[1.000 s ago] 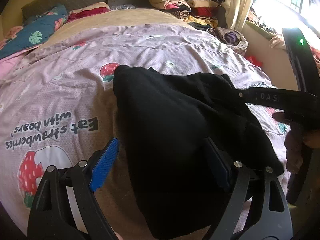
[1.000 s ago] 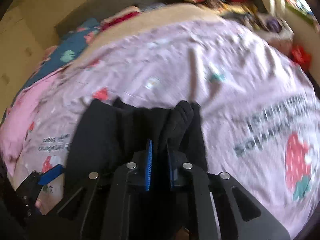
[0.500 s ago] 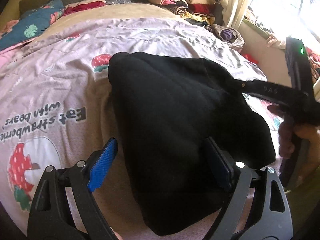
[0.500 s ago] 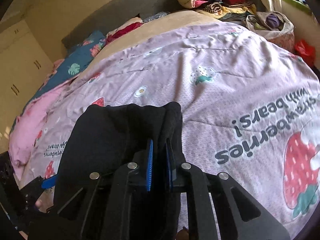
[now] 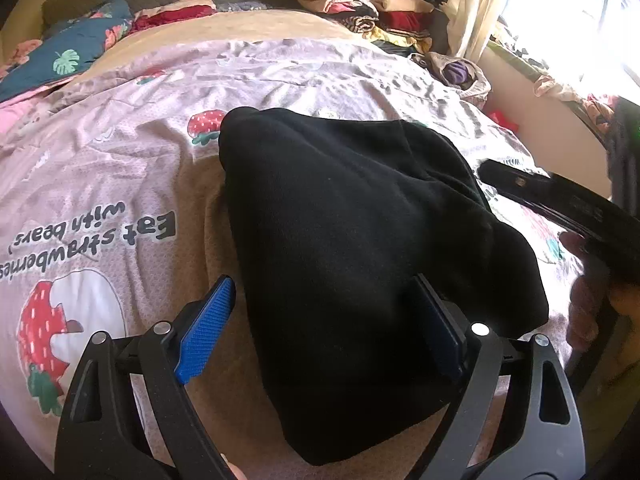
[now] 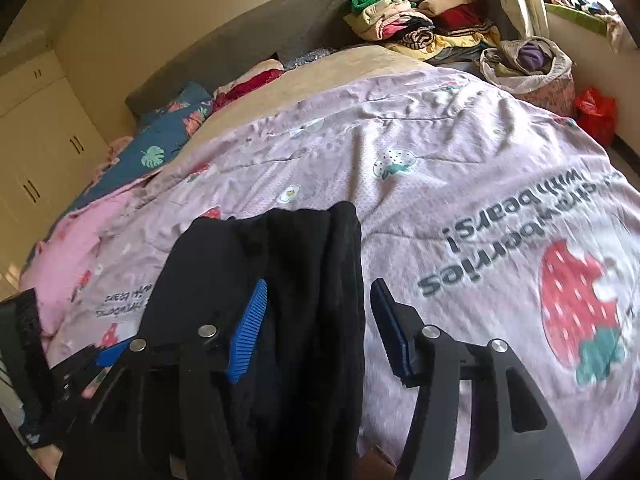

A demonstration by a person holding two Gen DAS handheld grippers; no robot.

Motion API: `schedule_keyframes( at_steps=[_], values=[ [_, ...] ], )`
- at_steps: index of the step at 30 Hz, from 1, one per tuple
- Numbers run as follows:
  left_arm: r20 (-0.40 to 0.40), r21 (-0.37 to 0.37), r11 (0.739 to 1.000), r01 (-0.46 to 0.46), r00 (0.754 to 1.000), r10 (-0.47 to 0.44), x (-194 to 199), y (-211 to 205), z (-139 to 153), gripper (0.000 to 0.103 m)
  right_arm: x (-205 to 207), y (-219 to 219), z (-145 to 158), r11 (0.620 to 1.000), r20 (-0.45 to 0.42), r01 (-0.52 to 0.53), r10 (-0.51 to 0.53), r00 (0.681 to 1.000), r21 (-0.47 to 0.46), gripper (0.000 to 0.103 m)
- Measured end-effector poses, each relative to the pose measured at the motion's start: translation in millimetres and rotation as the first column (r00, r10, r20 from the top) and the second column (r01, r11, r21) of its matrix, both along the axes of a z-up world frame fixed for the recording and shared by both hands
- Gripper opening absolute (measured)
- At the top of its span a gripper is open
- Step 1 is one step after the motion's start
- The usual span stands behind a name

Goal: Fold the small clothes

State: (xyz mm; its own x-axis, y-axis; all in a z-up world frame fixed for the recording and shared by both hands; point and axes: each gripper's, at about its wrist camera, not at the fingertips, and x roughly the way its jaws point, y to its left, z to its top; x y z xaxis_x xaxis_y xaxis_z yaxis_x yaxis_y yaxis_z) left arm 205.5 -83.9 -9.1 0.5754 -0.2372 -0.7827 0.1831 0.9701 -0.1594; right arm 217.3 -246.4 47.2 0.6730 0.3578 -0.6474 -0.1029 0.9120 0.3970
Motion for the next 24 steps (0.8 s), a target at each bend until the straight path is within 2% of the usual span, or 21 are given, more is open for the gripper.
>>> schedule_keyframes(
  at_steps=[2, 6, 9, 14, 17, 18, 19, 23, 24],
  values=[
    [0.002, -0.006, 1.0, -0.003, 1.0, 0.003, -2, 1, 1, 0.08, -10, -5, 2, 0.999, -0.001, 0.005, -0.005, 1.0, 0.034, 0.066],
    [0.006, -0.014, 1.0, -0.005, 1.0, 0.005, -6, 2, 4, 0.081, -30, -9, 5, 0.995, 0.003, -0.006, 0.006, 1.0, 0.102, 0.069],
    [0.012, -0.038, 0.999, -0.013, 1.0, 0.014, -11, 8, 8, 0.087, -37, -7, 0, 0.991, -0.02, -0.021, 0.024, 1.0, 0.134, 0.074],
    [0.011, -0.062, 0.997, -0.039, 0.999, 0.04, -16, 17, 8, 0.087, -36, 0, -12, 0.985, -0.067, -0.038, 0.05, 0.996, 0.17, 0.074],
    [-0.001, -0.068, 0.997, -0.047, 0.999, 0.047, -18, 19, 6, 0.087, -36, 4, -14, 0.986, -0.071, -0.033, 0.045, 0.996, 0.161, 0.073],
    [-0.007, -0.072, 0.996, -0.05, 0.999, 0.049, -18, 20, 4, 0.087, -36, 4, -14, 0.987, -0.069, -0.028, 0.039, 0.997, 0.155, 0.067],
    [-0.009, -0.073, 0.996, -0.052, 0.999, 0.051, -18, 21, 4, 0.087, -36, 6, -14, 0.988, -0.066, -0.032, 0.042, 0.997, 0.15, 0.056],
    [-0.013, -0.07, 0.996, -0.055, 0.998, 0.054, -19, 19, 2, 0.087, -35, 10, -18, 0.988, -0.076, -0.048, 0.059, 0.995, 0.143, 0.044],
    [-0.014, -0.071, 0.996, -0.055, 0.998, 0.054, -19, 18, 2, 0.087, -35, 10, -19, 0.988, -0.076, -0.053, 0.065, 0.995, 0.146, 0.037]
  ],
)
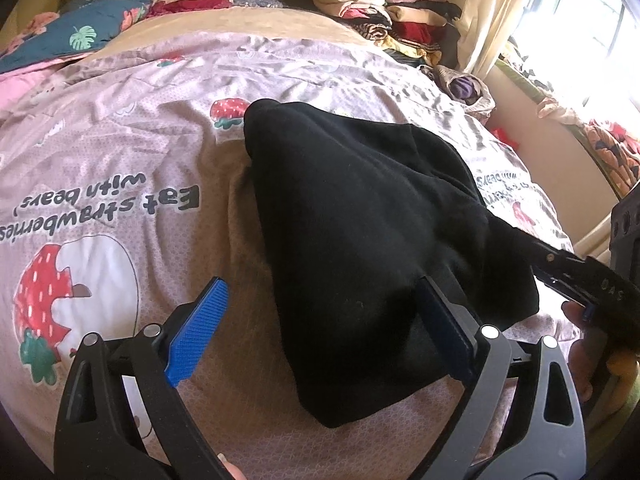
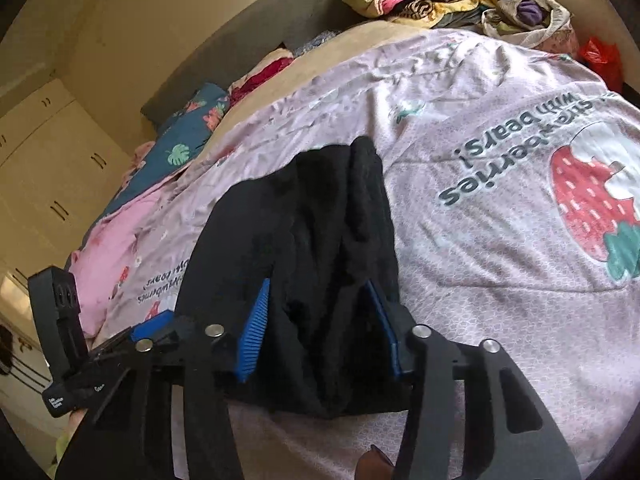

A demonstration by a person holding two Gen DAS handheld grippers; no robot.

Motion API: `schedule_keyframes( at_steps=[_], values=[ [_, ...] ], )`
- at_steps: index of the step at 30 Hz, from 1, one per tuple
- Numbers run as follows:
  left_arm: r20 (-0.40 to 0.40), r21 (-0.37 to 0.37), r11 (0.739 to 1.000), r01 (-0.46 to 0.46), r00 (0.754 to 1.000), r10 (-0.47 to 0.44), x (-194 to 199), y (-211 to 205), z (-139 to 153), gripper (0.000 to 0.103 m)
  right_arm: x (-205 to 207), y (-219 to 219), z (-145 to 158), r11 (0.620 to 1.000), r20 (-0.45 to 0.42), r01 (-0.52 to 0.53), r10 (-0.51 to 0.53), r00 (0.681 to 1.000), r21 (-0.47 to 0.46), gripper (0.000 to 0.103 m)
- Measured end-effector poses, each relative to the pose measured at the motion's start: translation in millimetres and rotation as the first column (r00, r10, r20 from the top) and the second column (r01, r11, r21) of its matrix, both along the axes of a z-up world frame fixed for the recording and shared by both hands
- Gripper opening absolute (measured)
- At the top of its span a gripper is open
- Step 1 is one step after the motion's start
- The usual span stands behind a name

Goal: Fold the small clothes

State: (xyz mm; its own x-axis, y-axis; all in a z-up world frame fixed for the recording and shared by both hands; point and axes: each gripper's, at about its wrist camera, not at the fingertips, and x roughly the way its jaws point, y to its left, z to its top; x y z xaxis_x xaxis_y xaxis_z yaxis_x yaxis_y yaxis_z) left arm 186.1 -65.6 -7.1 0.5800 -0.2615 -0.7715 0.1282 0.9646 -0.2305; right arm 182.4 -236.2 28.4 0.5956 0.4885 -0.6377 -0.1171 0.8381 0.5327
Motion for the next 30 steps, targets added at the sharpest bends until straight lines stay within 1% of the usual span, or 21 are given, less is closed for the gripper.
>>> schedule_keyframes(
  at_steps=[1, 3, 5, 7, 8, 9, 12, 14, 15, 16, 22, 24, 25, 29, 30],
  values=[
    [-0.001, 0.0, 1.0, 0.0, 1.0, 0.0, 0, 0, 0, 0.087, 0, 0, 0, 1.0, 0.002, -0.009, 0.009, 1.0, 0.003, 0.021],
    [-0.003, -0.001, 1.0, -0.001, 1.0, 0.001, 0, -1, 0, 0.087, -3, 2, 6, 1.0, 0.027, -0.007, 0.007, 1.0, -0.017, 0.014],
    [-0.005, -0.006, 1.0, 0.001, 1.0, -0.001, 1, -1, 0, 0.087, -9, 3, 17, 0.999, 0.074, 0.002, 0.001, 0.997, -0.042, 0.011],
    [-0.003, -0.005, 1.0, 0.0, 1.0, 0.0, 1, -2, 1, 0.087, -12, -1, 25, 0.998, 0.116, 0.023, -0.016, 0.993, -0.06, 0.002],
    [0.003, -0.007, 1.0, 0.003, 1.0, -0.003, 0, -2, 3, 0.087, -14, -4, 29, 0.998, 0.134, 0.025, -0.016, 0.991, -0.061, 0.002],
    [0.005, -0.01, 1.0, 0.005, 1.0, -0.005, 0, -3, 4, 0.087, -14, -5, 29, 0.998, 0.135, 0.019, -0.01, 0.991, -0.068, 0.002],
    [0.005, -0.019, 1.0, 0.018, 1.0, -0.018, -1, -4, 6, 0.087, -11, -7, 20, 0.996, 0.1, 0.027, -0.019, 0.995, -0.087, 0.003],
    [-0.002, -0.021, 1.0, 0.02, 1.0, -0.02, 0, -5, 5, 0.087, -8, -3, 12, 0.994, 0.058, 0.01, -0.003, 0.998, -0.112, 0.007],
    [-0.008, -0.022, 1.0, 0.019, 1.0, -0.019, 1, -5, 3, 0.087, -7, -1, 9, 0.991, 0.048, 0.017, -0.011, 0.999, -0.135, 0.018],
    [-0.013, -0.021, 1.0, 0.02, 1.0, -0.02, 1, -6, 2, 0.087, -7, -1, 7, 0.989, 0.038, 0.017, -0.012, 0.999, -0.148, 0.035],
    [-0.022, -0.02, 0.999, 0.026, 0.999, -0.026, 1, -7, -2, 0.087, -10, -4, 6, 0.983, 0.035, 0.055, -0.049, 0.998, -0.175, 0.051],
    [-0.02, -0.015, 1.0, 0.026, 0.999, -0.027, 1, -7, -2, 0.087, -13, -4, 9, 0.981, 0.048, 0.062, -0.054, 0.997, -0.181, 0.052],
    [-0.02, -0.015, 1.0, 0.025, 0.999, -0.026, 0, -7, -2, 0.087, -15, -4, 10, 0.981, 0.055, 0.066, -0.057, 0.997, -0.184, 0.055],
    [-0.017, -0.014, 1.0, 0.025, 1.0, -0.025, -1, -7, -1, 0.087, -28, -4, 20, 0.974, 0.109, 0.098, -0.077, 0.991, -0.205, 0.069],
    [-0.016, -0.015, 1.0, 0.026, 1.0, -0.026, -2, -8, 1, 0.087, -31, -5, 22, 0.972, 0.119, 0.106, -0.082, 0.989, -0.208, 0.076]
  ],
)
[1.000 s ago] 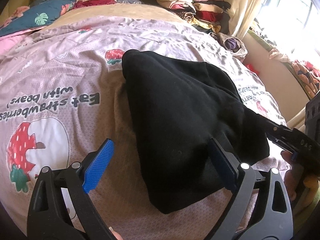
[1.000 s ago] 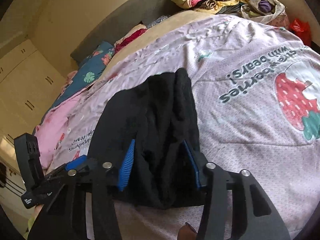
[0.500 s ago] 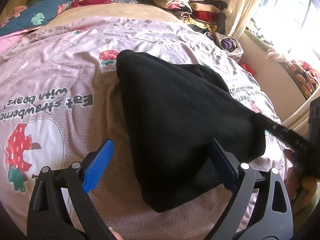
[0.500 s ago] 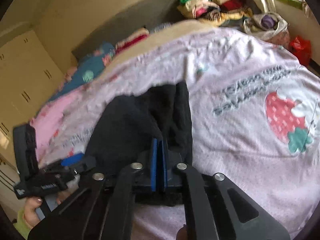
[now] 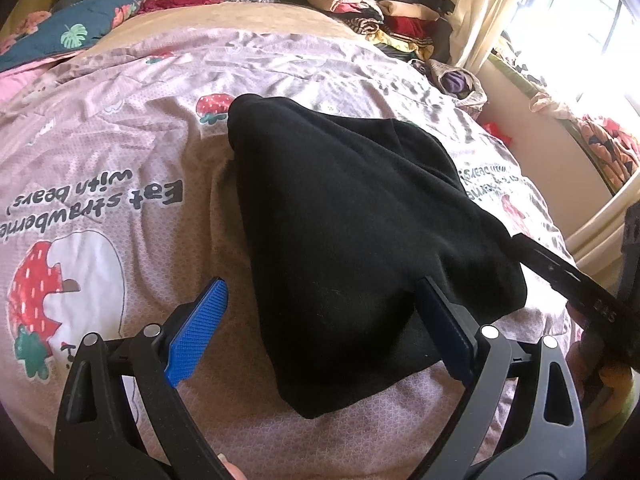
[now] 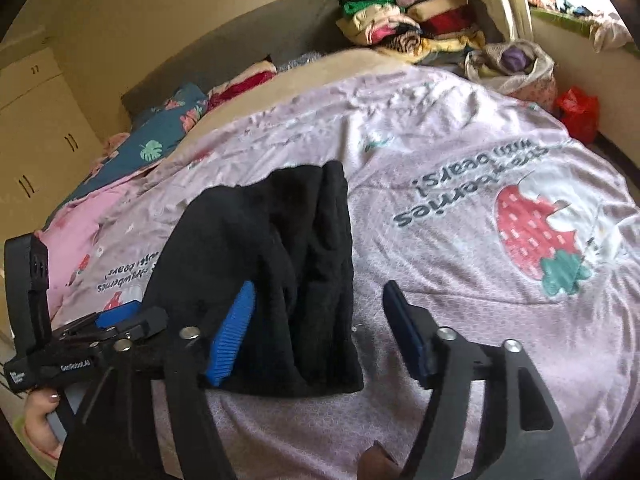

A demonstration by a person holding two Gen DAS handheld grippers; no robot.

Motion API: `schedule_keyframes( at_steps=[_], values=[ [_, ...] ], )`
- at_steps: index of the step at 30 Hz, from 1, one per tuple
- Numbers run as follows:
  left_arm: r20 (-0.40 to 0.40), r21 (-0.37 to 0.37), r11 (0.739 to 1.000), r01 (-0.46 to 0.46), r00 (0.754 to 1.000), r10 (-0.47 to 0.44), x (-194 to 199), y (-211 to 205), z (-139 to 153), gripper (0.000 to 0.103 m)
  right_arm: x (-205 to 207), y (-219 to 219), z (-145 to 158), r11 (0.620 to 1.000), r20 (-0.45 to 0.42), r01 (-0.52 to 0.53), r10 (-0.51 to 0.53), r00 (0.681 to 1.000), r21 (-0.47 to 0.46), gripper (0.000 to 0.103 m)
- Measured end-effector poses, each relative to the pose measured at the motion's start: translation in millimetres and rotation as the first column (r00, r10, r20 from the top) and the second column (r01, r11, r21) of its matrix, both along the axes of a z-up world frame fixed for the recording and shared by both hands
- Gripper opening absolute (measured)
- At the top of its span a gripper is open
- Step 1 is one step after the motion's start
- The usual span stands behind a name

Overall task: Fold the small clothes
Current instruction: 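Open the right gripper and withdraw both grippers from the shirt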

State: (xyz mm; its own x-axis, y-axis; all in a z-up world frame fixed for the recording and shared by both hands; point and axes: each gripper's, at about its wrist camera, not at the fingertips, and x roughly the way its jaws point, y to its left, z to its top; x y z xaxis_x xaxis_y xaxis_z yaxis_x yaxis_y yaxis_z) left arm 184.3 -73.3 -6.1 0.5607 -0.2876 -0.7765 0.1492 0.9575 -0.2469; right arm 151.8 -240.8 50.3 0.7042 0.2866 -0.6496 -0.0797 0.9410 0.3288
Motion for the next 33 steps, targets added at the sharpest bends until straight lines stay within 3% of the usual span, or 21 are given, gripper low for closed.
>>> schedule_keyframes(
  at_steps=[2, 6, 20, 33],
  values=[
    [0.002, 0.001, 1.0, -0.001, 1.0, 0.001, -1, 0, 2, 0.093, -8, -1, 5, 1.0, 0.03, 0.007, -0.007, 1.0, 0.001, 0.082],
    [0.014, -0.001, 1.0, 0.002, 1.0, -0.002, -5, 0, 10, 0.093, -20, -1, 11, 0.999, 0.066, 0.033, -0.033, 0.997, 0.0, 0.092],
    [0.038, 0.002, 1.0, 0.015, 0.999, -0.015, -20, 0, 29, 0.093, -47, 3, 18, 0.998, 0.086, 0.054, -0.052, 0.995, -0.012, 0.093],
    [0.091, 0.006, 0.999, 0.035, 0.995, -0.036, -60, 11, 45, 0.093, -104, 20, 29, 0.996, 0.166, 0.064, -0.052, 0.985, -0.069, 0.098]
  ],
)
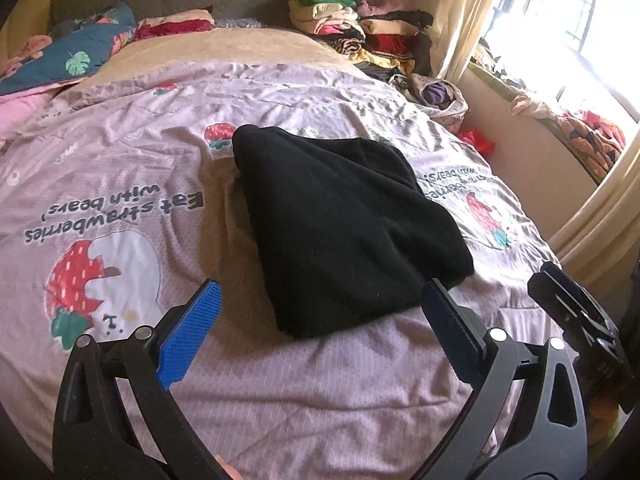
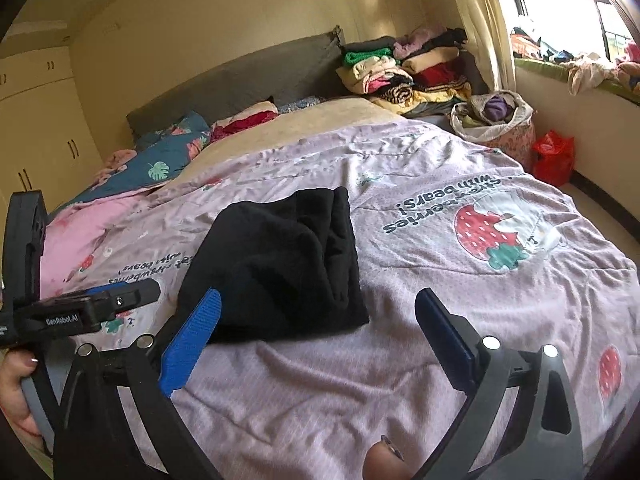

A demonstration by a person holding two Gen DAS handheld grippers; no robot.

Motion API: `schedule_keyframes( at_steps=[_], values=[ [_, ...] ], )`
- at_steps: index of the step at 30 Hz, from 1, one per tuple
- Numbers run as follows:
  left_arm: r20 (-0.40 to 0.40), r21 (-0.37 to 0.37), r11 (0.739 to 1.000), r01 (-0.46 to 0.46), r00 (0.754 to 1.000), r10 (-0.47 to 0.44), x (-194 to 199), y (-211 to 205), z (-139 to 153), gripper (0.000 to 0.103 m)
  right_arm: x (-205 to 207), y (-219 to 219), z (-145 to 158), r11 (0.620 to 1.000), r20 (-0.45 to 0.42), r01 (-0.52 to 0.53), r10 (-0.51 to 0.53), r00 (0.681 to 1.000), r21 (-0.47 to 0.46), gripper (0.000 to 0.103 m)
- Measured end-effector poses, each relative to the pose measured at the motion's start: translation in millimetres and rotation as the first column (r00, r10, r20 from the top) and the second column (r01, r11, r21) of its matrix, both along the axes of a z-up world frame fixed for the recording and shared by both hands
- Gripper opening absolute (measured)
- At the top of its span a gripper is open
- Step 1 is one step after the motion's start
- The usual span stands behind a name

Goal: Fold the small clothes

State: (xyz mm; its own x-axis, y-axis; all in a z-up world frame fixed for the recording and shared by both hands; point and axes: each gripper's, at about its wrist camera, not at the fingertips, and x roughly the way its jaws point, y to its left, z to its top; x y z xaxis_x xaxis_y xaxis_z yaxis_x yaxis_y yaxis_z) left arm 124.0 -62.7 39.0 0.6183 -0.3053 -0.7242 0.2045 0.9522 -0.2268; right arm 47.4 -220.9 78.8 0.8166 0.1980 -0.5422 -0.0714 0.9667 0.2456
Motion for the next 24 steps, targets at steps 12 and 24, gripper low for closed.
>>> schedule_keyframes(
  at_steps=[12, 24],
  values=[
    [0.046, 0.004, 1.0, -0.023, 0.999, 0.022, -43, 30, 0, 0.093, -46, 5, -8, 0.997, 0.082, 0.031, -0.026, 0.996, -0.065, 0.098],
    [0.066, 0.015, 0.999, -0.036, 0.997, 0.034, -70, 59, -17, 0.093, -68, 23, -28, 0.987, 0.033, 0.028, -0.023, 0.999, -0.155, 0.099]
  ],
)
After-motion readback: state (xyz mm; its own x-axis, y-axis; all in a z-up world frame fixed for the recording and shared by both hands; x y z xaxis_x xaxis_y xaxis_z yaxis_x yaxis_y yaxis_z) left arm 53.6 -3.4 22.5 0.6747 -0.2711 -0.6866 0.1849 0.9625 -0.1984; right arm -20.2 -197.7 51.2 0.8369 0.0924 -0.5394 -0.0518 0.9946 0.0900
